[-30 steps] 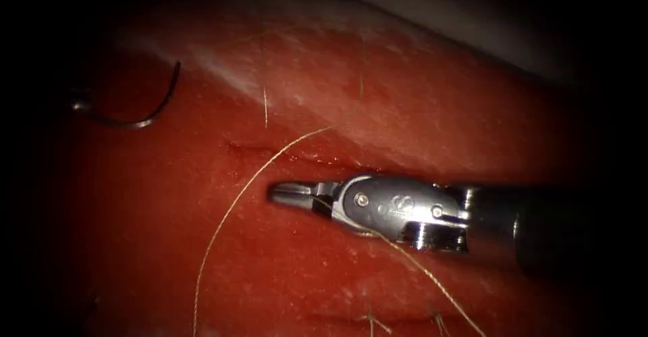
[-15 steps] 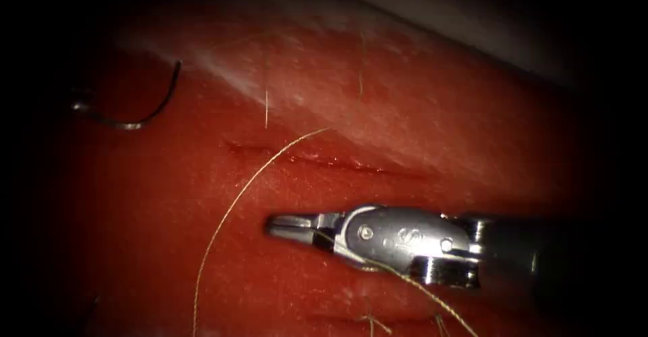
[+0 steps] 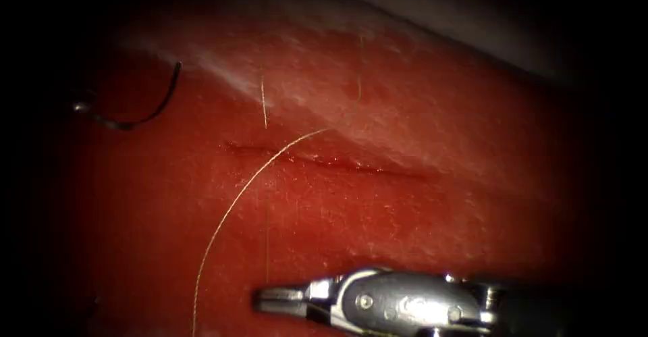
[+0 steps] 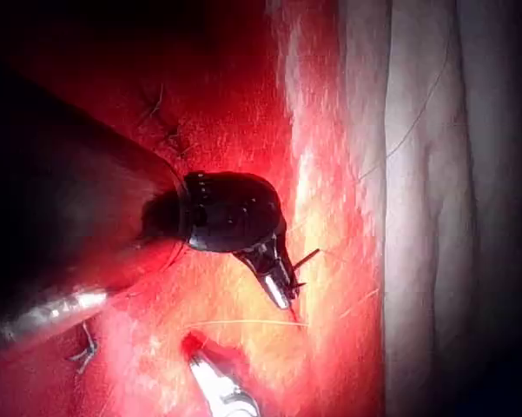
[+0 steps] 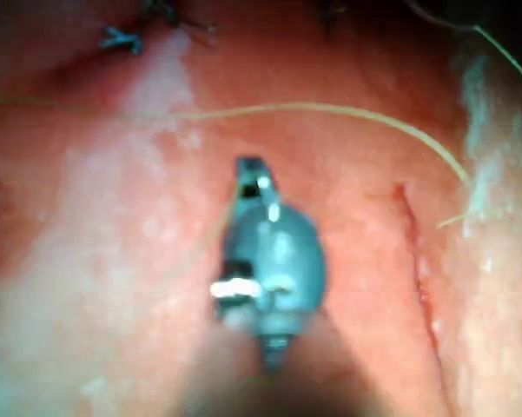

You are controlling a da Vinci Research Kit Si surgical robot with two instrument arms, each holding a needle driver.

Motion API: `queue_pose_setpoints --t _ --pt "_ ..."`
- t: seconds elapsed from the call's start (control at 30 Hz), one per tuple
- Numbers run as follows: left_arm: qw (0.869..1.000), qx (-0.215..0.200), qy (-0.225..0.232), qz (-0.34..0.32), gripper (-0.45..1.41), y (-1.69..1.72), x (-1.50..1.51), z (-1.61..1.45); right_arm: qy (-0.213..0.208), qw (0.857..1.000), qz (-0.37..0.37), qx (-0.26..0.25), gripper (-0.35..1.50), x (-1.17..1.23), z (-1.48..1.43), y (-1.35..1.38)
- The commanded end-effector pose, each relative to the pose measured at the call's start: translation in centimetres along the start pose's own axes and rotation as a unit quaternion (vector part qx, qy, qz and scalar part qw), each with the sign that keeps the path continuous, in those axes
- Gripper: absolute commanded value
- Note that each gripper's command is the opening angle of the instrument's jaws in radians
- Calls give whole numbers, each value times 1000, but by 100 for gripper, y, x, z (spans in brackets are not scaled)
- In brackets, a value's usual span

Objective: Wound Closure

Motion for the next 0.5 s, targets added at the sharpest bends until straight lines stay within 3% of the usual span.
queue_pose_setpoints --t 0.03,0.47,0.5 --pt "1000 0 0 -1 -35 -3 -8 3 -5 1000 -2 10 -35 2 6 -9" --pt "1000 -1 0 -1 -35 -3 -8 3 -6 997 7 79 -35 26 -10 -77" --pt "1000 -1 0 -1 -35 -2 -8 3 -7 997 3 72 -3 28 -8 -73"
